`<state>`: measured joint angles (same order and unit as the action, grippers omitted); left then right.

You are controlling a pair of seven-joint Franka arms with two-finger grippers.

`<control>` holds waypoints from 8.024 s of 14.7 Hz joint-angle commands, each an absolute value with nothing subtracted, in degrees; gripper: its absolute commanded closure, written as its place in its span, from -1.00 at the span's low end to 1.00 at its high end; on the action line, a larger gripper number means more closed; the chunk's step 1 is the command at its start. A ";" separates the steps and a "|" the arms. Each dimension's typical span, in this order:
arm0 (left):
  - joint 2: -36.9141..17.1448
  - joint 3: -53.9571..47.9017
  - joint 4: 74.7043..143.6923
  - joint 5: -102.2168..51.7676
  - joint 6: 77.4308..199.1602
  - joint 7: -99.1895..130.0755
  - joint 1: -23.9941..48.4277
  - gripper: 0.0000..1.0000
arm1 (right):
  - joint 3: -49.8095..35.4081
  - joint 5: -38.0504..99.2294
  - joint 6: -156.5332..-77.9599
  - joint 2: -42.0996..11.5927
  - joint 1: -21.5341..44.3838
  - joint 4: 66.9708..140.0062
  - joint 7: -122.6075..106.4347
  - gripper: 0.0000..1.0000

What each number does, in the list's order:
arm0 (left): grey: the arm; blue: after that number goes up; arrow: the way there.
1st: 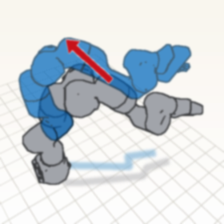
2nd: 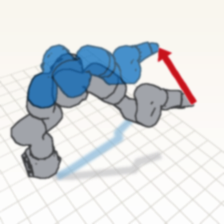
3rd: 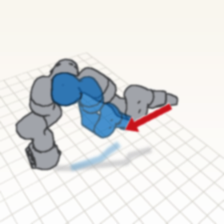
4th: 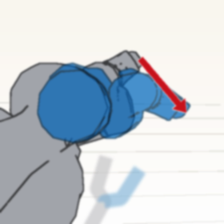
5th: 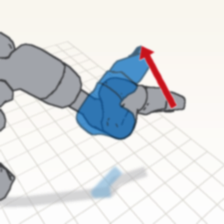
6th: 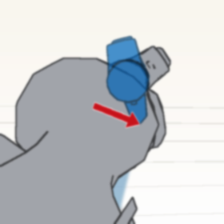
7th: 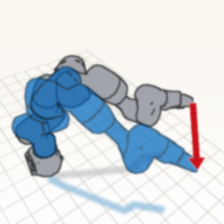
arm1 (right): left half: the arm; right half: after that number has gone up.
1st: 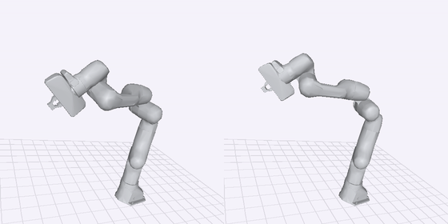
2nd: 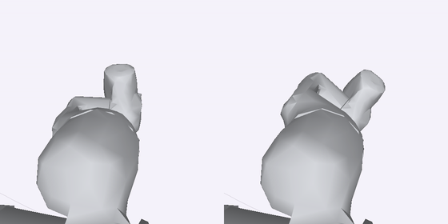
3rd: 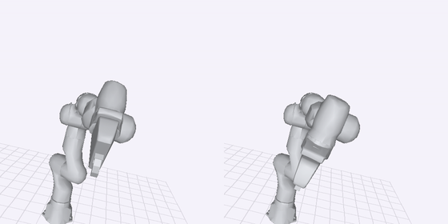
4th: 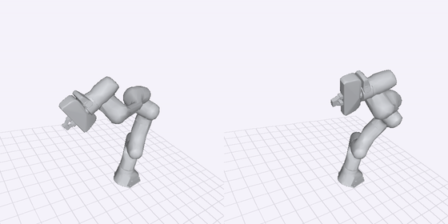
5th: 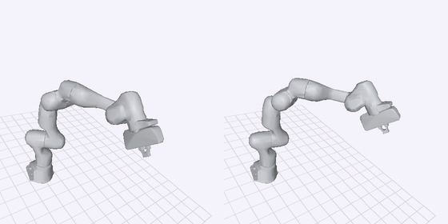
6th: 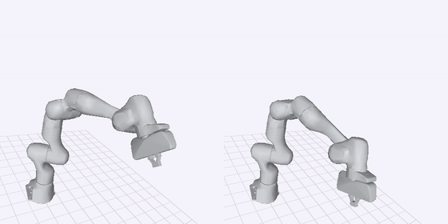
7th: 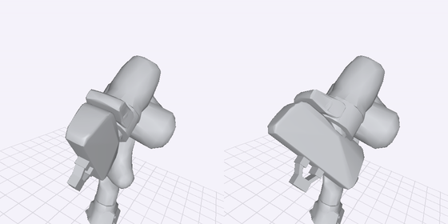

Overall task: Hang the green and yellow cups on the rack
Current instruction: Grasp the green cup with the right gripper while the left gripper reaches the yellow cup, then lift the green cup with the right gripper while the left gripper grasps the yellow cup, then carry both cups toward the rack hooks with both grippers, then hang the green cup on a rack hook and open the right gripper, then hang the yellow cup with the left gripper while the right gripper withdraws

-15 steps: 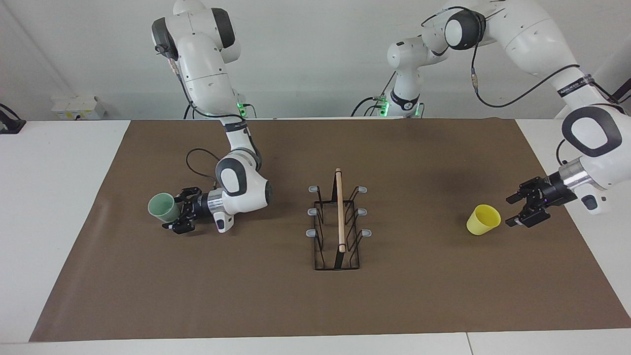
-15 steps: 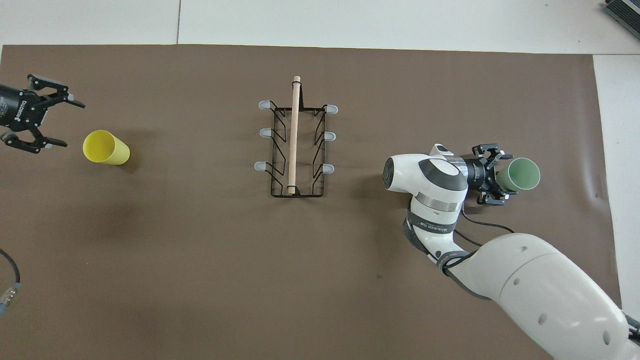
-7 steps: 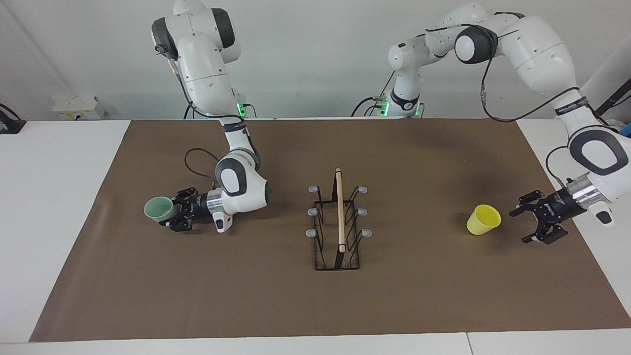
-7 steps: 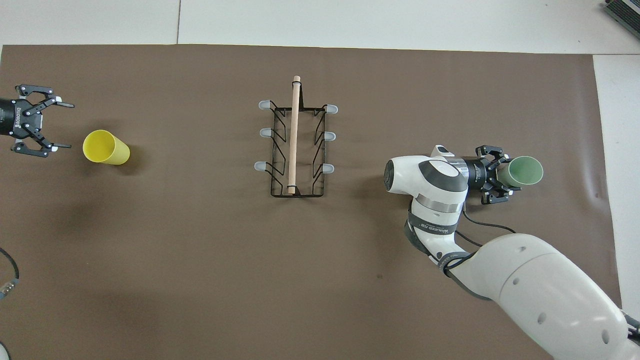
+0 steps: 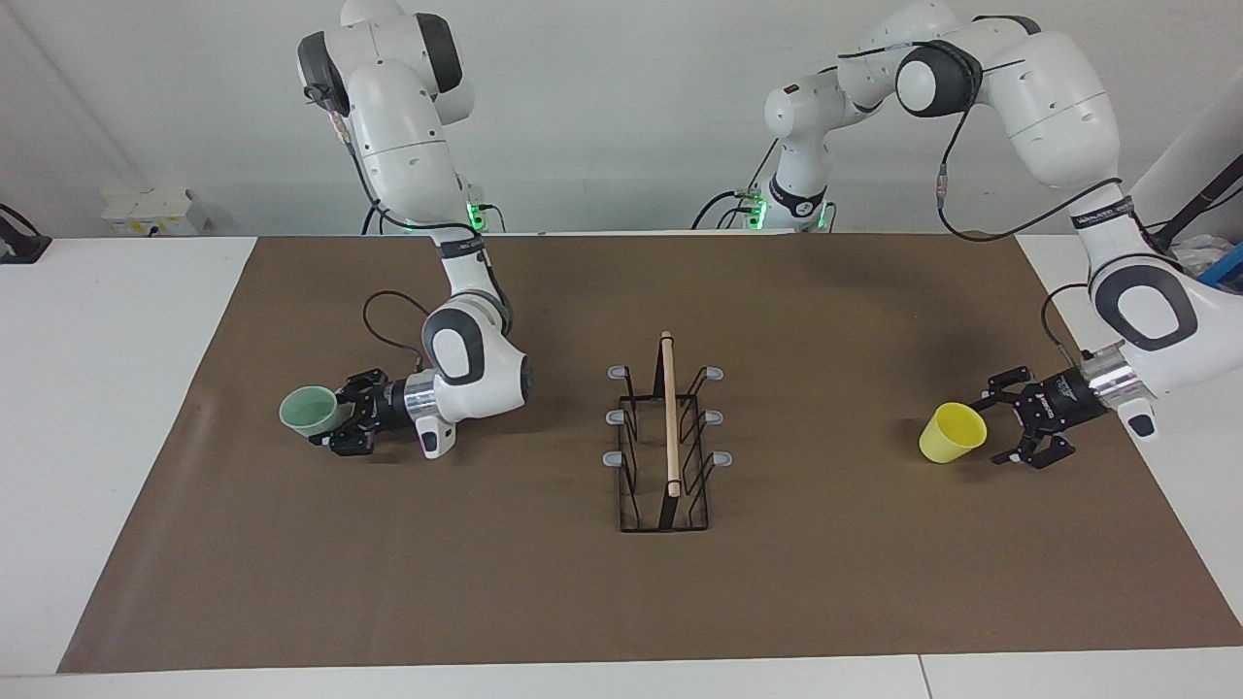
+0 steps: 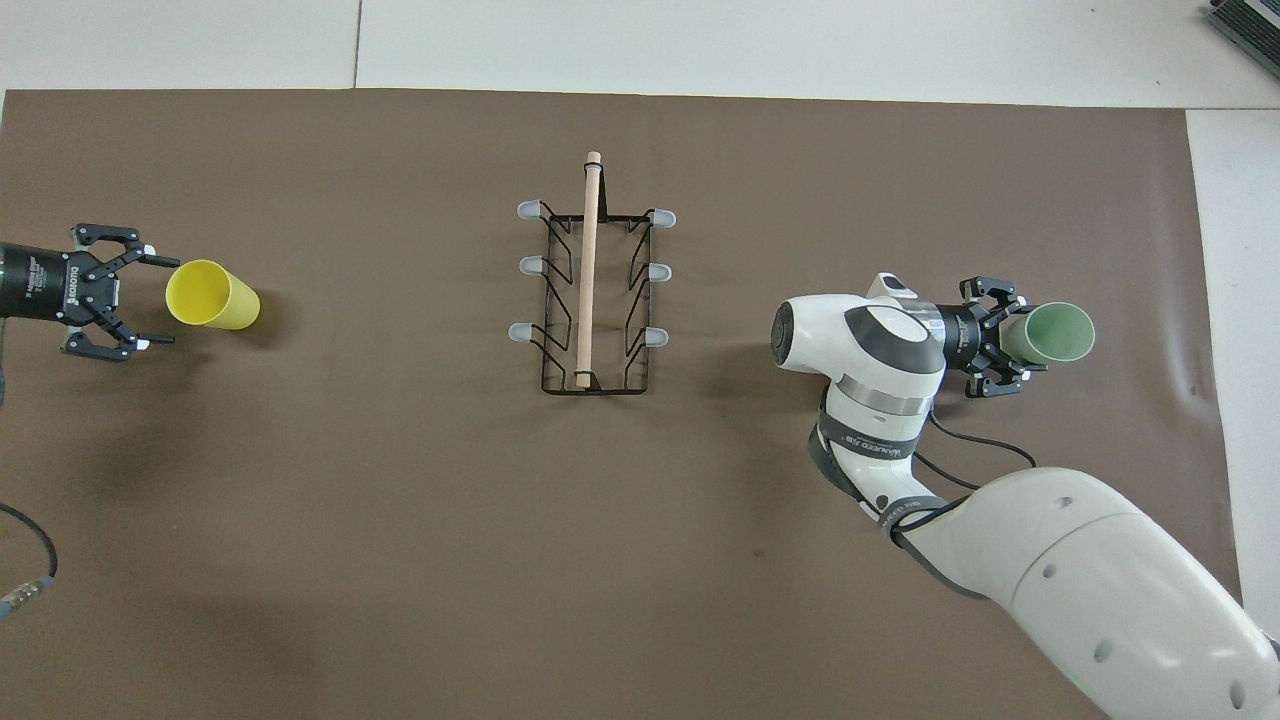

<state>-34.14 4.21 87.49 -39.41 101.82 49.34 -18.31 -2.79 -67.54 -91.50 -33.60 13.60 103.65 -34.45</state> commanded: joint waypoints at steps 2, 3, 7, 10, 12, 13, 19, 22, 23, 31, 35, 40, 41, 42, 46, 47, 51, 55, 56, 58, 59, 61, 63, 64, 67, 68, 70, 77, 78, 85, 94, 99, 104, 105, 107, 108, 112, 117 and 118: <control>-27.96 3.96 95.87 -45.77 102.57 48.96 -20.30 -1.00 | -3.60 -54.71 -90.88 -31.73 12.66 94.42 -34.28 1.00; -26.64 4.04 96.93 -46.14 103.00 49.48 -19.61 -1.00 | -3.60 -50.93 -90.62 -31.64 12.74 91.44 -34.19 1.00; -27.15 4.04 98.70 -49.47 108.27 52.12 -19.51 -1.00 | -3.60 -36.78 -92.19 -26.21 11.17 88.15 -34.01 1.00; -28.83 4.04 98.09 -52.12 108.72 52.12 -19.69 -1.00 | -3.60 -25.09 -97.54 -21.11 8.97 88.15 -33.23 1.00; -29.70 4.04 98.78 -52.64 110.03 52.03 -19.69 -1.00 | -3.60 -18.75 -101.06 -19.43 6.96 88.33 -31.03 1.00; -29.79 4.04 99.49 -52.99 110.82 51.94 -19.25 -1.00 | -3.60 -14.28 -103.42 -18.99 6.42 88.33 -30.76 1.00; -29.09 3.96 102.48 -53.79 111.71 47.81 -17.84 -1.00 | -3.60 10.87 -113.01 -11.09 3.16 92.97 -32.51 1.00; -28.83 3.78 104.06 -56.76 112.41 47.64 -16.62 -1.00 | -3.60 23.77 -122.31 -6.78 3.16 100.08 -36.98 1.00; -28.74 3.78 104.06 -57.82 112.50 47.64 -16.09 -1.00 | -3.52 28.69 -124.34 -5.55 3.16 102.54 -40.05 1.00; -28.83 3.34 103.63 -59.59 117.95 45.61 -13.10 1.00 | -3.52 69.55 -139.02 2.19 6.23 117.93 -75.27 1.00; -27.34 3.78 100.74 -59.06 118.30 46.58 -12.14 1.00 | -3.60 88.45 -140.10 5.79 6.77 123.82 -91.62 1.00; -23.48 3.96 100.28 -55.39 116.72 46.50 -11.16 1.00 | -3.60 114.82 -144.76 6.68 14.32 127.35 -110.44 1.00; -22.42 3.87 100.20 -53.81 115.94 46.49 -10.99 1.00 | -3.60 118.79 -144.67 5.98 15.02 127.79 -114.57 1.00; -21.19 3.78 100.20 -52.75 115.58 46.67 -10.46 1.00 | -3.60 122.83 -144.15 4.93 15.90 127.88 -118.18 1.00; -15.13 3.87 100.46 -39.06 116.63 48.68 -4.49 1.00 | -3.60 135.94 -141.33 1.50 19.60 127.79 -126.45 1.00; -13.90 3.87 100.37 -36.33 116.46 49.82 -2.83 1.00 | -3.60 138.32 -141.24 0.97 21.43 127.88 -127.78 1.00; -10.11 3.95 100.37 -30.16 115.66 53.95 4.55 1.00 | -3.52 142.03 -136.42 -3.59 21.71 127.53 -138.14 1.00; -7.13 3.60 100.28 -24.83 115.75 52.56 10.96 1.00 | -3.52 142.21 -135.97 -4.13 21.62 127.09 -143.78 1.00; -6.51 3.43 100.37 -19.30 116.19 52.99 14.12 1.00 | -3.52 142.29 -136.23 -4.22 21.71 127.00 -143.96 1.00; -6.15 3.43 100.55 -15.30 116.28 53.43 17.91 1.00 | -3.52 144.57 -136.14 -4.74 22.41 126.83 -144.31 1.00; -5.89 3.51 100.63 -14.07 116.63 53.52 19.76 1.00 | -3.52 144.84 -136.23 -5.01 22.50 126.65 -144.58 1.00; -5.89 3.43 100.81 -7.77 116.89 55.10 23.18 1.00 | -3.52 144.84 -136.58 -5.88 22.59 126.30 -144.58 1.00; -5.80 3.43 102.03 -3.01 120.56 58.69 26.27 1.00 | -3.60 144.84 -136.93 -6.76 22.59 125.95 -144.67 1.00; -5.54 3.43 103.00 0.32 123.11 59.41 27.58 1.00 | -3.69 144.93 -137.02 -7.03 23.28 125.95 -144.67 1.00; -4.75 3.43 106.34 8.85 130.31 65.10 30.05 1.00 | -3.69 144.93 -138.60 -7.21 23.99 125.86 -144.58 1.00; -4.83 3.34 107.39 10.70 133.39 65.56 30.84 1.00 | -3.69 144.84 -138.43 -7.38 24.08 125.86 -144.58 1.00; -4.92 3.34 111.08 20.33 142.08 66.00 31.55 1.00 | -3.60 144.84 -138.25 -8.17 24.00 125.77 -145.10 1.00; -4.84 3.34 115.47 45.93 144.76 85.65 32.51 1.00 | -3.60 145.63 -137.80 -11.43 23.73 125.68 -148.62 0.51; -4.83 3.43 116.53 49.97 144.41 89.78 33.65 1.00 | -3.60 145.72 -138.25 -11.34 23.90 125.77 -148.88 -0.98; -5.27 3.34 118.65 64.33 137.91 109.07 38.05 1.00 | -3.60 144.76 -146.58 -5.37 23.29 125.77 -148.45 -1.00; -4.92 3.08 120.94 65.48 135.80 110.74 40.52 -0.12 | -3.17 119.31 -153.55 1.32 14.52 125.51 -148.18 -1.00; -4.83 3.08 120.67 65.21 135.18 110.39 41.22 -0.50 | -2.99 93.91 -151.00 0.62 6.08 123.93 -148.01 -1.00; -4.66 2.99 120.41 64.51 135.53 109.86 41.13 -0.77 | -2.81 62.56 -142.06 -2.28 -3.06 118.84 -137.40 -1.00; -4.31 2.99 120.41 64.42 135.53 109.78 41.13 -0.82 | -2.81 56.57 -139.68 -2.63 -4.90 117.78 -134.33 -1.00; -4.04 2.90 120.41 63.99 135.70 109.51 41.13 -0.89 | -2.73 45.49 -136.68 -2.81 -7.90 116.37 -127.92 -1.00; -3.35 2.90 120.32 63.38 135.96 109.25 40.70 -0.96 | -2.64 40.92 -135.71 -2.73 -8.78 116.11 -123.36 -1.00; -2.90 3.08 118.48 58.12 136.32 102.51 38.68 -0.99 | -2.64 28.16 -135.88 -2.37 -8.35 115.93 -103.32 -1.00; -1.59 3.08 115.84 42.14 136.06 77.58 34.29 -1.00 | -2.72 12.96 -136.32 -1.50 -4.58 116.28 -73.80 -1.00; -0.71 3.08 116.01 38.88 136.05 72.04 32.97 -1.00 | -2.81 9.79 -136.23 -1.32 -3.53 116.37 -66.95 -1.00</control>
